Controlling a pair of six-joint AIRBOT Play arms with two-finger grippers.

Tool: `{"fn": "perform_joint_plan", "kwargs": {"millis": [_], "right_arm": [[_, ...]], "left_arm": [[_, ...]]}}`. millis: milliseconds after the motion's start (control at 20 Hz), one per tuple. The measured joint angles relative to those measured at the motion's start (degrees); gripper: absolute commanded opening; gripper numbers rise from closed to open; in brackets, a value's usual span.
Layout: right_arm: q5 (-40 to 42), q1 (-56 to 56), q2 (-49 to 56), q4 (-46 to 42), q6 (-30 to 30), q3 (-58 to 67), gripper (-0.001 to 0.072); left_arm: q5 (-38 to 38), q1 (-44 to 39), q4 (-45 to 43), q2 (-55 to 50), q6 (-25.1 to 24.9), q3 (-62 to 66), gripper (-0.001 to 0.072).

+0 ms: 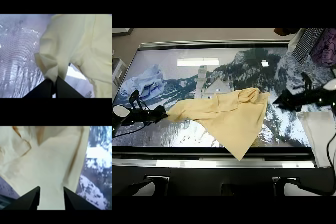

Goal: Fold the clothes and pants, and hang the long-sleeved shirts on hangers.

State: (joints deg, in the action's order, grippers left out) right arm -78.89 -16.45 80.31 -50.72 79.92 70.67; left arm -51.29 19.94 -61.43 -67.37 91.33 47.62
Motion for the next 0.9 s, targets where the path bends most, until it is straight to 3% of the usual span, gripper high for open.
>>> {"fn": "perform_joint_plan", "kwargs": {"millis": [250, 400, 450, 900], "right_arm": [[4.70, 4.09, -15.47, 6.45, -2.36, -28.50, 0.0363], [8.55, 9.38, -20.24, 7.91, -1.27, -38.84, 0.0391], [9.66, 11.13, -21.05, 8.24, -0.66, -40.92, 0.0420], [20.09, 23.41, -21.97, 7.69, 6.97, -46.38, 0.0441]], "left_arm": [[-1.36, 0.00, 0.00, 0.00, 0.00, -0.02, 0.0017], [-1.95, 0.00, 0.02, 0.00, 0.00, -0.04, 0.0017], [-2.01, 0.00, 0.00, 0.00, 0.00, -0.04, 0.0017], [-2.27, 0.00, 0.02, 0.00, 0.02, -0.04, 0.0017]]}}
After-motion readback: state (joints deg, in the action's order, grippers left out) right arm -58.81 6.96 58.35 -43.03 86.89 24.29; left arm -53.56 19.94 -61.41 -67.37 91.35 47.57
